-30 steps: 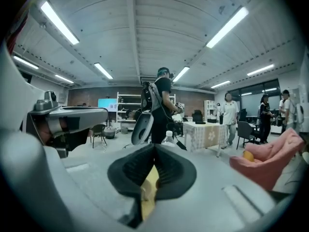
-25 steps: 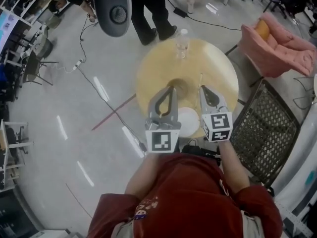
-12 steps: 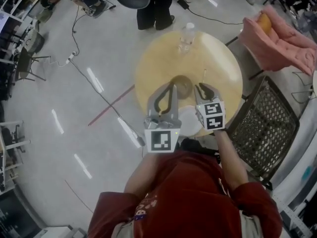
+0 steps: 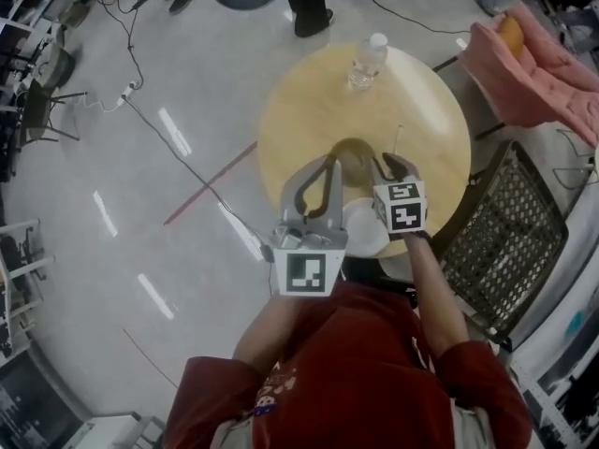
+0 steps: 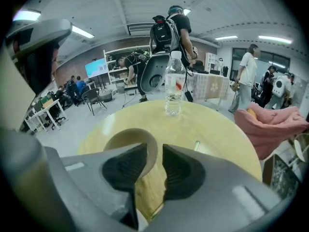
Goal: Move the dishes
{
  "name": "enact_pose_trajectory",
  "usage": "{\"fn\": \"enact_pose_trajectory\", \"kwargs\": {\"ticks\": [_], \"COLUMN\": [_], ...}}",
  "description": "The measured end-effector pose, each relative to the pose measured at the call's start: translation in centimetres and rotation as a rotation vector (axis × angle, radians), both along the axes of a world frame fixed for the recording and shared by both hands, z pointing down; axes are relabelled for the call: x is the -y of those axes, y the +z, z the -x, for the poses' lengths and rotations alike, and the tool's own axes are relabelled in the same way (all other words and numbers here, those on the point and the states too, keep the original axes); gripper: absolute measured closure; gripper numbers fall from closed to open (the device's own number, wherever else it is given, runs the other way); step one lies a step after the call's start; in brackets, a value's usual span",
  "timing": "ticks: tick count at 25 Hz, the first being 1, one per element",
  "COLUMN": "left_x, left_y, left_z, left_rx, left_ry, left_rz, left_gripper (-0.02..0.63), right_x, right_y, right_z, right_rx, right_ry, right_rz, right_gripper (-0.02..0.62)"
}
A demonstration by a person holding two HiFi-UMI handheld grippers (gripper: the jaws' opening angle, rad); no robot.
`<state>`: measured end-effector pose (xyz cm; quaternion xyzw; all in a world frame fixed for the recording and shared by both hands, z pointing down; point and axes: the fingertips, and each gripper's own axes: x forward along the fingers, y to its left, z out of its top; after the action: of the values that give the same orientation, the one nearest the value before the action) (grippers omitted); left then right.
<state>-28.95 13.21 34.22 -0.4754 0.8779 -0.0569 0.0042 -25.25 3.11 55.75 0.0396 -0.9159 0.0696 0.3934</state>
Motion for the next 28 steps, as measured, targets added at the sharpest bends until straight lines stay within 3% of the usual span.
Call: {"fn": "enact_pose_trajectory", "kwargs": {"ticks": [2,11,28], "left_x": [0.0,0.1,0.5], "left_y": [0.5,2.1,3.3], "left_z": [0.4,1.7,2.2], "left_rx": [0.027,-0.008,-0.008], "left_ry": [0.021,0.024,0.055], "left_rz": [0.047,0.055,0.065], "left_gripper": [0.600,0.600,0.600], "right_x": [-0.1,-0.6,-0.1], "right_y": [1.1,4.6,5.6], "right_z": [0.3,1.4,1.1], "right_rx": [-0.029,-0.128,-0.161], "right_ry": [0.004,0.005,0.045], "right_rz": [0.006,0.023,0.009], "right_gripper": [0.491,0.491,0.551]}}
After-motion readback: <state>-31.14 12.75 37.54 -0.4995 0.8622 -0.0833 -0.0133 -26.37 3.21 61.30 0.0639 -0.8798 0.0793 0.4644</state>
